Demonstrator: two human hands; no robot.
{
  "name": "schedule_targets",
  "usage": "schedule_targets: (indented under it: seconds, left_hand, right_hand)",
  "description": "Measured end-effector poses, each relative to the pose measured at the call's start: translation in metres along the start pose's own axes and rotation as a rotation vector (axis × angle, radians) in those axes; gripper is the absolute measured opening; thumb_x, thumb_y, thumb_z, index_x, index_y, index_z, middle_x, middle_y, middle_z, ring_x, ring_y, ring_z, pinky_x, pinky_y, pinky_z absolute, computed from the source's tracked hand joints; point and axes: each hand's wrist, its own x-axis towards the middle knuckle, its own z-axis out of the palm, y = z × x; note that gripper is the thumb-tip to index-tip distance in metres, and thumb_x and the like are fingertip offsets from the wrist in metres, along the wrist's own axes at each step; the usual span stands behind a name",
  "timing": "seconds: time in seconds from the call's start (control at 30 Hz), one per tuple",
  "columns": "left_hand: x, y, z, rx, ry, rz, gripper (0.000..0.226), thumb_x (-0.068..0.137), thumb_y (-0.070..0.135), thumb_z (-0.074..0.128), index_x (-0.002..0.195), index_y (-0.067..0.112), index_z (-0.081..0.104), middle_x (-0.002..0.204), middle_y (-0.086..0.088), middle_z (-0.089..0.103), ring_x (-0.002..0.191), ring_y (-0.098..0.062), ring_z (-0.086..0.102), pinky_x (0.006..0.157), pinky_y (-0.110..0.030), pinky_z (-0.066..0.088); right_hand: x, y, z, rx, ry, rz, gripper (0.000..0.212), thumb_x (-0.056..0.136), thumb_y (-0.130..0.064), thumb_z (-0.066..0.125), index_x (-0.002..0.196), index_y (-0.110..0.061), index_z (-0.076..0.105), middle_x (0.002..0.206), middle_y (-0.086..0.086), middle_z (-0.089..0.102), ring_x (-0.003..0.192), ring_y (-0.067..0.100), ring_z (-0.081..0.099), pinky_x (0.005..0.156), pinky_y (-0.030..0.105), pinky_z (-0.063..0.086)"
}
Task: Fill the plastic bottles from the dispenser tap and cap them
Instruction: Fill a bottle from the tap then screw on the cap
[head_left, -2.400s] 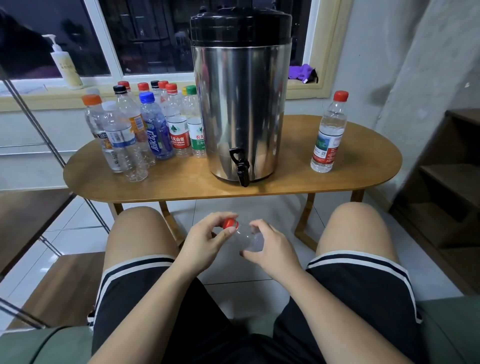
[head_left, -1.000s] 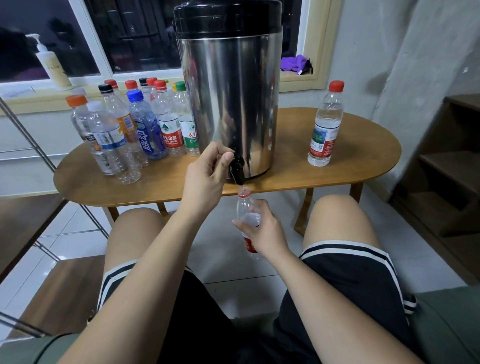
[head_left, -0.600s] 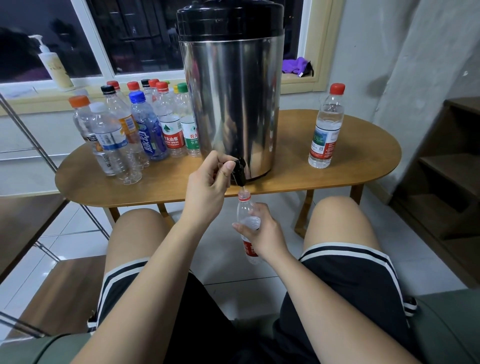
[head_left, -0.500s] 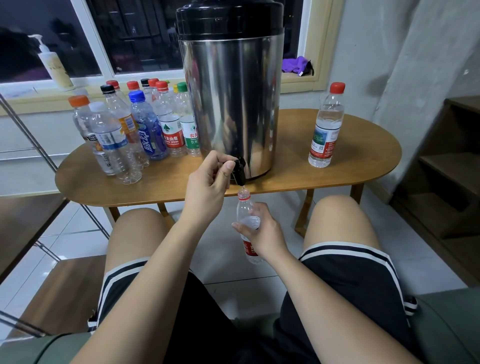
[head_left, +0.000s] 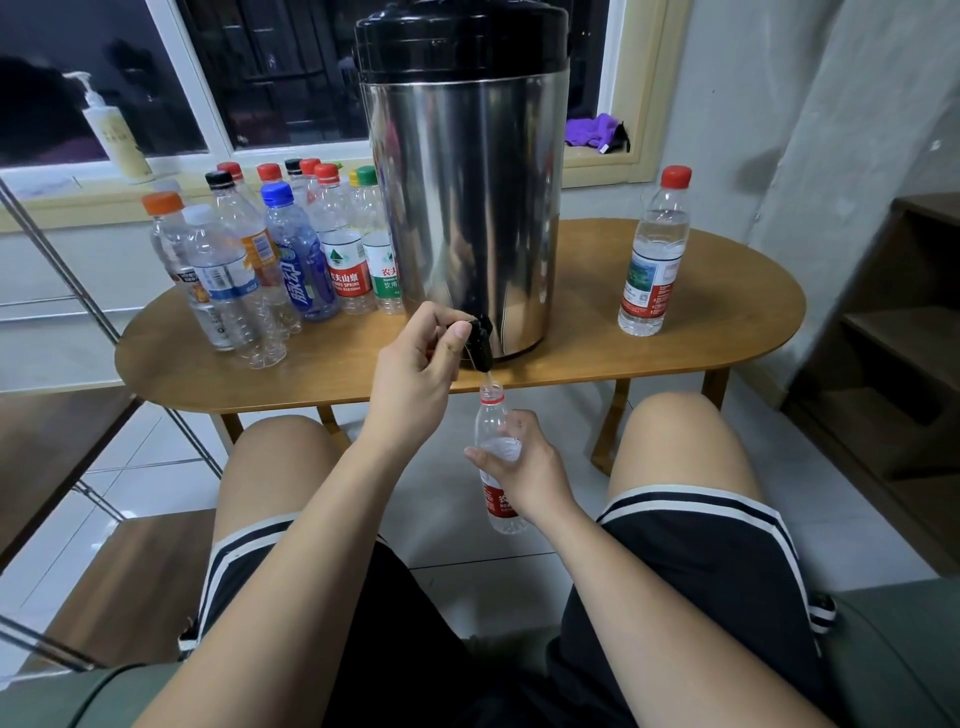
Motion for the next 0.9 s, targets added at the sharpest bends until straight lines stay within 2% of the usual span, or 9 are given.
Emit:
schedule_targets:
  seconds: [0.27, 0.37, 0.53, 0.9]
  left_hand:
    - [-0.0001, 0.0000, -0.0008, 0.006, -0.005, -0.013, 0.013, 0.113, 0.036, 0.058, 0.108, 0.026, 0.066, 0.073, 0.006, 0.062, 0.068, -0.006, 0.056, 0.063, -0.018, 0.047]
    - [-0.0002, 0.0003, -0.0017, 0.007, -0.009, -0.015, 0.013, 0.113, 0.036, 0.058, 0.109, 0.027, 0.066, 0.074, 0.008, 0.062, 0.069, -0.005, 0.056, 0.063, -0.018, 0.047]
    - [0.0001, 0.0000, -0.0024, 0.009, -0.010, -0.008, 0.013, 0.113, 0.036, 0.058, 0.108, 0.027, 0.066, 0.074, 0.005, 0.062, 0.069, -0.007, 0.056, 0.064, -0.023, 0.049]
    - [0.0005, 0.0000, -0.0020, -0.005, -0.009, -0.011, 0.014, 0.113, 0.034, 0.058, 0.109, 0.023, 0.067, 0.074, 0.000, 0.061, 0.067, -0.008, 0.055, 0.064, -0.024, 0.048]
  right_hand:
    - [-0.0007, -0.0002, 0.0002, 0.005, -0.002, 0.009, 0.074, 0.087, -0.062, 0.082, 0.144, -0.031, 0.045, 0.146, -0.010, 0.060, 0.127, 0.016, 0.057, 0.092, 0.030, 0.043]
    - [-0.0008, -0.0006, -0.0006, -0.008, -0.009, 0.012, 0.075, 0.088, -0.063, 0.081, 0.145, -0.031, 0.044, 0.148, -0.009, 0.059, 0.131, 0.020, 0.058, 0.093, 0.030, 0.044]
    - [0.0000, -0.0012, -0.0003, -0.014, -0.007, 0.013, 0.075, 0.088, -0.062, 0.081, 0.146, -0.032, 0.043, 0.150, -0.009, 0.059, 0.133, 0.022, 0.058, 0.094, 0.031, 0.044]
    - [0.0004, -0.0010, 0.0007, -0.036, -0.016, 0.022, 0.076, 0.088, -0.064, 0.080, 0.146, -0.032, 0.043, 0.150, -0.008, 0.060, 0.134, 0.023, 0.058, 0.094, 0.031, 0.043]
